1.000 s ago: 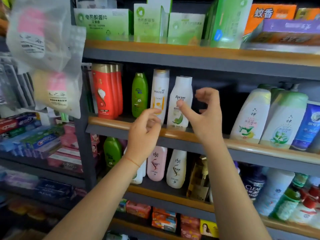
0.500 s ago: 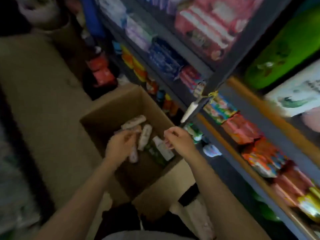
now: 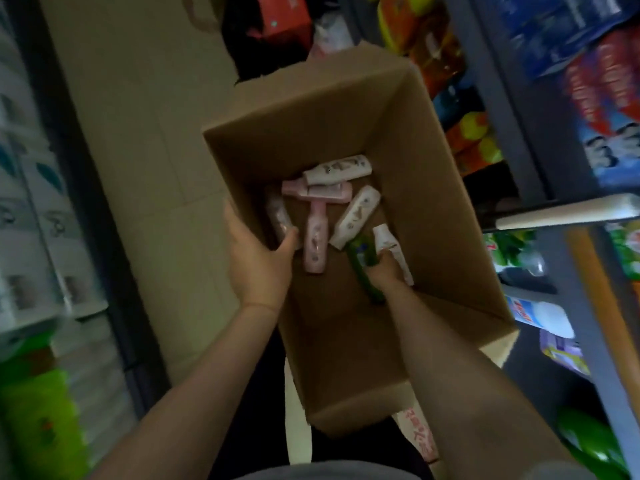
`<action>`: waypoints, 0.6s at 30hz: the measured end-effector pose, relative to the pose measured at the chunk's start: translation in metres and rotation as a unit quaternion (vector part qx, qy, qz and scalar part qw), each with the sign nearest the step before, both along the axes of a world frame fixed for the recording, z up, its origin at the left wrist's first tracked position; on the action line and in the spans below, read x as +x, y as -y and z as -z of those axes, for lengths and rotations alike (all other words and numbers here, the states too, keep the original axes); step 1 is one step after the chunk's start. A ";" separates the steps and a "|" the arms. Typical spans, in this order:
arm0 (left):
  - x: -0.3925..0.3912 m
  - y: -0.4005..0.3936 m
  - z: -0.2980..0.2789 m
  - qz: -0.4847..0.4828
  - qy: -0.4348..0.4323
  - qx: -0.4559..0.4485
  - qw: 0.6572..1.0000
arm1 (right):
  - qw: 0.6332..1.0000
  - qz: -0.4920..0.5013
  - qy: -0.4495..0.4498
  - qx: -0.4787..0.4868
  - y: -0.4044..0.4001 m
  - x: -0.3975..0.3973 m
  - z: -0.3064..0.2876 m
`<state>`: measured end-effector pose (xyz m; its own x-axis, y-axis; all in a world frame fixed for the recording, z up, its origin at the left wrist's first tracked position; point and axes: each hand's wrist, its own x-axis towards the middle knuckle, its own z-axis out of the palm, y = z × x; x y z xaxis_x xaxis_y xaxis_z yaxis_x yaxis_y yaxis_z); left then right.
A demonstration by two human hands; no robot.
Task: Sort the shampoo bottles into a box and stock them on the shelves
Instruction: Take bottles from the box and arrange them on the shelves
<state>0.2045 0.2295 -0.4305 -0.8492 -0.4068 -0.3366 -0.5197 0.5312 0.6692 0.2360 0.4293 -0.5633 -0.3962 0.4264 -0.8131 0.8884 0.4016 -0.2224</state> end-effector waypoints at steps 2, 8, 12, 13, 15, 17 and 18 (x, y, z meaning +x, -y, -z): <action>0.001 0.000 0.005 -0.003 -0.001 -0.019 1.000 | 1.000 0.015 0.015 0.009 0.000 0.002 0.033; 0.003 -0.005 0.006 0.012 -0.029 -0.049 0.998 | 0.996 -0.059 0.042 0.055 0.010 0.008 0.080; 0.004 -0.002 0.002 0.009 -0.029 -0.029 0.999 | 0.998 -0.034 0.060 -0.003 0.009 0.016 0.087; 0.007 0.000 -0.001 0.023 -0.039 -0.055 0.997 | 0.998 -0.030 0.053 -0.024 0.008 0.016 0.083; 0.011 0.002 -0.010 0.131 -0.132 -0.181 0.966 | 0.996 -0.016 0.026 -0.085 0.006 0.009 0.068; 0.013 0.001 -0.015 0.276 -0.237 -0.259 0.895 | 0.981 0.050 0.000 -0.188 0.003 -0.006 0.048; 0.010 -0.001 -0.016 0.341 -0.229 -0.264 0.873 | 0.965 0.085 -0.006 -0.249 0.001 -0.014 0.036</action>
<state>0.2145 0.2304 -0.4141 -0.9508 0.2500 0.1829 0.2954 0.9097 0.2919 0.2217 0.4279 -0.5992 -0.3664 0.0438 -0.9294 0.9279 0.0912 -0.3615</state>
